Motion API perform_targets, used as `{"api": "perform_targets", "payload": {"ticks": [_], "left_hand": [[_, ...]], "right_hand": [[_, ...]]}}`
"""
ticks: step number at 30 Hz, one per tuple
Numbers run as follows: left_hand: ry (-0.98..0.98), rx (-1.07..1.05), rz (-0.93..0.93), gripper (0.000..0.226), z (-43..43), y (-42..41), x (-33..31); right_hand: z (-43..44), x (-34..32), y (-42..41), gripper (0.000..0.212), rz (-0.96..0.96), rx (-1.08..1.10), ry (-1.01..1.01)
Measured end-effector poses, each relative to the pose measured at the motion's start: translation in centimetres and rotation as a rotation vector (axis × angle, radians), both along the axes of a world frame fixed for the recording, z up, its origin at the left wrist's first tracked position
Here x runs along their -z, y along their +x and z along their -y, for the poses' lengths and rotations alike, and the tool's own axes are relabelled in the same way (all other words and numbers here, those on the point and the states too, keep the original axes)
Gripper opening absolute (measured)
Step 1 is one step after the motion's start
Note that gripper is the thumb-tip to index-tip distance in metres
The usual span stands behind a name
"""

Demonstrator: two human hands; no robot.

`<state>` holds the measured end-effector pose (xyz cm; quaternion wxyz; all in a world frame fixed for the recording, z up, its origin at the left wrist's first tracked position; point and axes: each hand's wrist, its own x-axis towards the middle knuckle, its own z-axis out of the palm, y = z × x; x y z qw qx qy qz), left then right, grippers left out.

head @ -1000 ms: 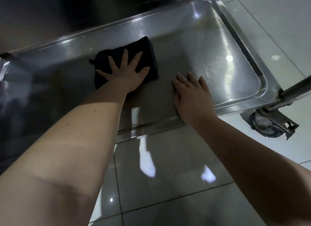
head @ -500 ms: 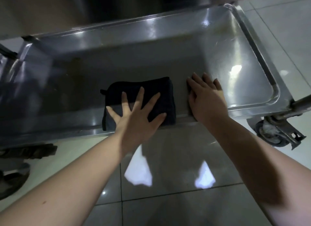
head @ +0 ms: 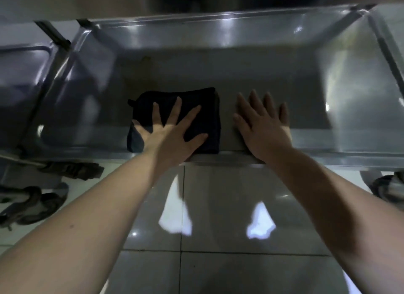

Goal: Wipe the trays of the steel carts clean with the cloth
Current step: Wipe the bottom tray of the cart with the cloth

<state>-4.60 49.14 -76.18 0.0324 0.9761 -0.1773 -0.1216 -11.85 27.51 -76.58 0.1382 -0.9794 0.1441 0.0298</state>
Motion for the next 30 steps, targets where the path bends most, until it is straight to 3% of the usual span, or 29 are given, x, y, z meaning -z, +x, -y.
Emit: {"api": "perform_targets", "payload": {"ticks": [5, 16, 23, 30], "left_hand": [[0.003, 0.061, 0.093, 0.071, 0.8, 2.5, 0.6], [0.035, 0.095, -0.033, 0.074, 6.4, 10.6, -0.2], [0.021, 0.067, -0.03, 0.074, 6.2, 8.7, -0.3], [-0.028, 0.14, 0.04, 0.075, -0.7, 0.1, 0.1]], "right_hand": [[-0.8, 0.4, 0.3, 0.061, -0.058, -0.035, -0.142], [-0.7, 0.2, 0.4, 0.061, -0.052, -0.039, -0.137], [-0.6, 0.2, 0.4, 0.062, -0.058, -0.02, -0.122], [-0.7, -0.2, 0.5, 0.062, -0.055, -0.002, -0.09]]}}
